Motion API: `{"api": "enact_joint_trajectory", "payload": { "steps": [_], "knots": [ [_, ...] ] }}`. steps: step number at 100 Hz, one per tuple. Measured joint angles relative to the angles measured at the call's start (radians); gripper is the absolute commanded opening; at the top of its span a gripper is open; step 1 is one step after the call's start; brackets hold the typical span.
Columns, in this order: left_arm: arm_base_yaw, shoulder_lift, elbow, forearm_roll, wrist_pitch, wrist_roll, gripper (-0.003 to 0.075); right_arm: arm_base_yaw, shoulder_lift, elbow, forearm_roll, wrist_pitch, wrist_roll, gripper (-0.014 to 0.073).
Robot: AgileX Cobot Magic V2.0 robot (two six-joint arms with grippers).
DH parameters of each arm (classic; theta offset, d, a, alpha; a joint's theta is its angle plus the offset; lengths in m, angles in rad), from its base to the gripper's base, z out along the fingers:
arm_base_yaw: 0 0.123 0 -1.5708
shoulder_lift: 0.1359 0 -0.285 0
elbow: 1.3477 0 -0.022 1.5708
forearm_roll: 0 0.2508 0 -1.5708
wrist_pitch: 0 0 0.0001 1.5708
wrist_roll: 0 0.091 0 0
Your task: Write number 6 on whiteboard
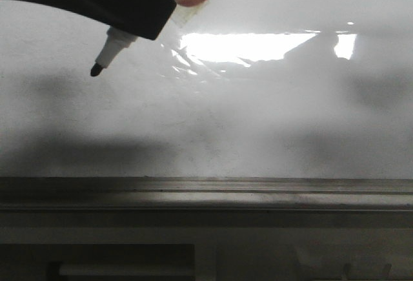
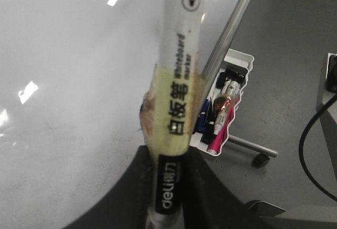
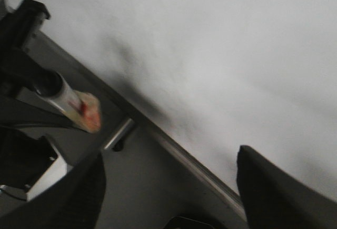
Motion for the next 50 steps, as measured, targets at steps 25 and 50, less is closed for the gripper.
{"api": "enact_joint_trajectory", "payload": {
  "steps": [25,50],
  "knots": [
    [-0.002,0.002,-0.002,0.023,0.012,0.0,-0.002,0.015,0.17,-0.138,0.055,0.126,-0.021,0.0467],
    [-0.002,0.08,-0.013,0.029,0.014,0.0,-0.002,0.142,0.299,-0.22,0.053,0.161,-0.024,0.0467]
  ]
}}
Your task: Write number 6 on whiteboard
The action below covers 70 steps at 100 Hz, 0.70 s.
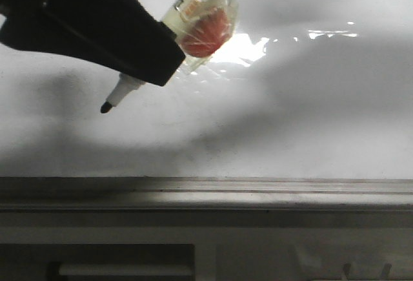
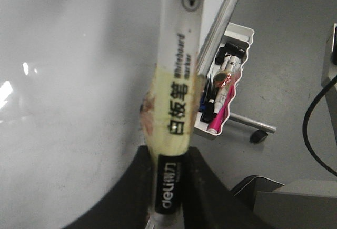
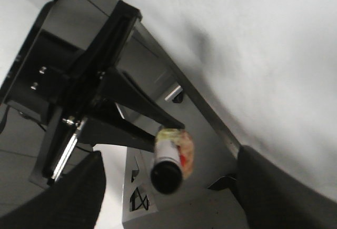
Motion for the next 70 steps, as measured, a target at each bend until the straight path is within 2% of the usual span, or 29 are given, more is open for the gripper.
{"api": "enact_joint_trajectory", "payload": {
  "steps": [15,22,29,45,61,66,70],
  "knots": [
    [0.0,0.025,-0.038,0.002,0.0,0.0,-0.002,0.045,0.063,-0.02,-0.015,0.0,0.0,0.0462],
    [0.0,0.032,-0.052,0.002,0.003,0.0,-0.002,0.052,0.08,-0.022,-0.02,-0.004,-0.002,0.0398],
    [0.0,0.038,-0.061,0.004,0.005,0.0,-0.002,0.052,0.084,-0.022,-0.023,-0.012,-0.014,0.0279],
    [0.0,0.044,-0.064,0.01,0.007,0.0,-0.002,0.052,0.084,-0.022,-0.023,-0.019,-0.055,-0.0068],
    [0.0,0.047,-0.065,0.015,0.005,0.0,-0.0003,0.052,0.084,-0.022,-0.02,-0.019,-0.078,-0.0064],
    [0.0,0.047,-0.068,0.016,0.005,0.0,0.0042,0.052,0.084,-0.022,-0.02,-0.019,-0.084,-0.0063],
    [0.0,0.047,-0.071,0.02,0.007,0.0,0.0111,0.052,0.084,-0.022,-0.019,-0.019,-0.088,-0.0063]
  ]
}}
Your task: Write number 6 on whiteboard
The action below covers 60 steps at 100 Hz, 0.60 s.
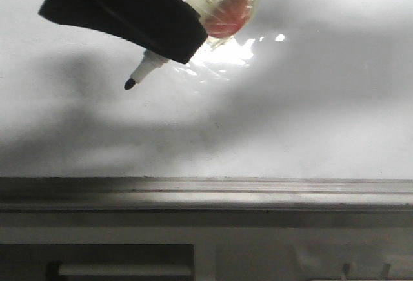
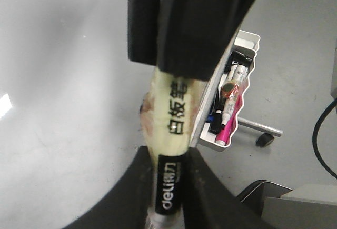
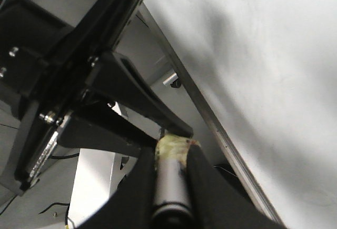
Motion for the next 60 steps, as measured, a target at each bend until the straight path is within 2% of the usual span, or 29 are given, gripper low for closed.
{"api": "enact_joint_trajectory", "payload": {
  "steps": [3,15,22,38,60],
  "knots": [
    [0.0,0.0,-0.002,0.002,0.002,0.0,0.0171,0.0,0.0,0.0,0.003,0.002,-0.002,-0.0062],
    [0.006,-0.002,-0.027,-0.006,-0.005,0.0,0.0493,0.0,0.0,0.0,0.0,0.004,-0.01,-0.0043],
    [0.032,-0.015,-0.03,-0.027,-0.015,0.0,0.0581,0.004,-0.019,0.007,-0.002,-0.005,-0.018,-0.0043],
    [0.134,-0.077,-0.03,-0.095,-0.011,0.0,0.0574,0.003,-0.163,0.087,-0.009,-0.114,-0.026,-0.0043],
    [0.273,-0.247,0.068,-0.175,-0.069,0.0,0.0501,0.003,-0.426,0.269,-0.036,-0.332,-0.028,-0.0046]
  ]
}}
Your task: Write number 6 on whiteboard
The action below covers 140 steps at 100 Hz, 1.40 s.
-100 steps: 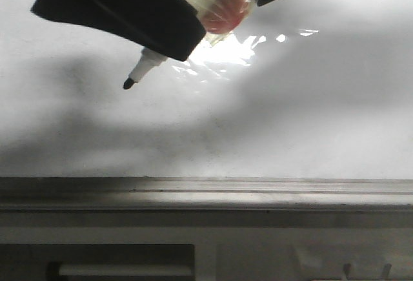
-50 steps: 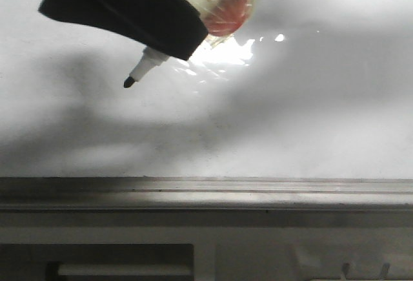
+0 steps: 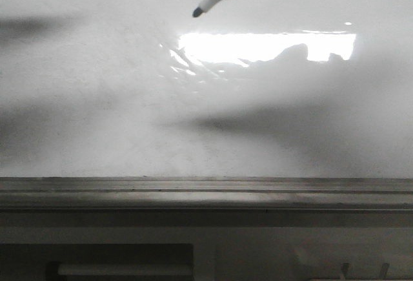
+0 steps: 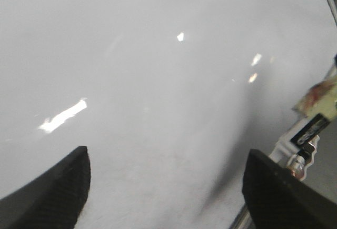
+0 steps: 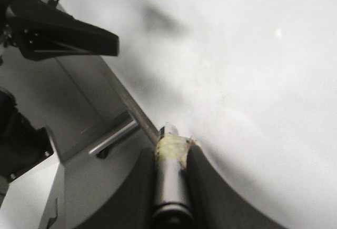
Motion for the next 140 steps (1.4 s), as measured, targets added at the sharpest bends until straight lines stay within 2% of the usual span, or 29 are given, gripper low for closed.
{"api": "enact_joint_trajectory", "payload": {
  "steps": [25,44,58,71,83,95,107,121,140],
  "knots": [
    [0.03,-0.202,0.232,-0.061,-0.186,0.0,0.049,0.0,-0.166,0.154,-0.042,-0.273,-0.002,-0.0045],
    [0.03,-0.285,0.311,-0.083,-0.254,0.0,0.049,0.0,-0.146,0.172,-0.044,-0.461,-0.004,-0.0046],
    [0.03,-0.289,0.313,-0.089,-0.26,0.0,0.049,0.0,-0.075,0.172,-0.044,-0.525,-0.005,-0.0046],
    [0.03,-0.289,0.314,-0.093,-0.262,0.0,0.049,0.007,-0.013,0.165,-0.018,-0.502,-0.008,-0.0045],
    [0.03,-0.289,0.315,-0.093,-0.264,0.0,0.049,0.009,0.027,0.16,-0.007,-0.392,-0.022,-0.0045],
    [0.03,-0.289,0.315,-0.093,-0.268,0.0,0.049,0.009,0.046,0.16,-0.074,-0.272,-0.022,-0.0045],
    [0.03,-0.289,0.315,-0.093,-0.272,0.0,0.049,-0.005,0.042,0.16,-0.157,-0.22,0.058,-0.0045],
    [0.03,-0.289,0.315,-0.093,-0.274,0.0,0.049,-0.051,0.003,0.16,-0.19,-0.197,0.106,-0.0045],
    [0.03,-0.289,0.315,-0.093,-0.277,0.0,0.049,-0.066,-0.034,0.166,-0.18,-0.245,0.092,-0.0045]
  ]
}}
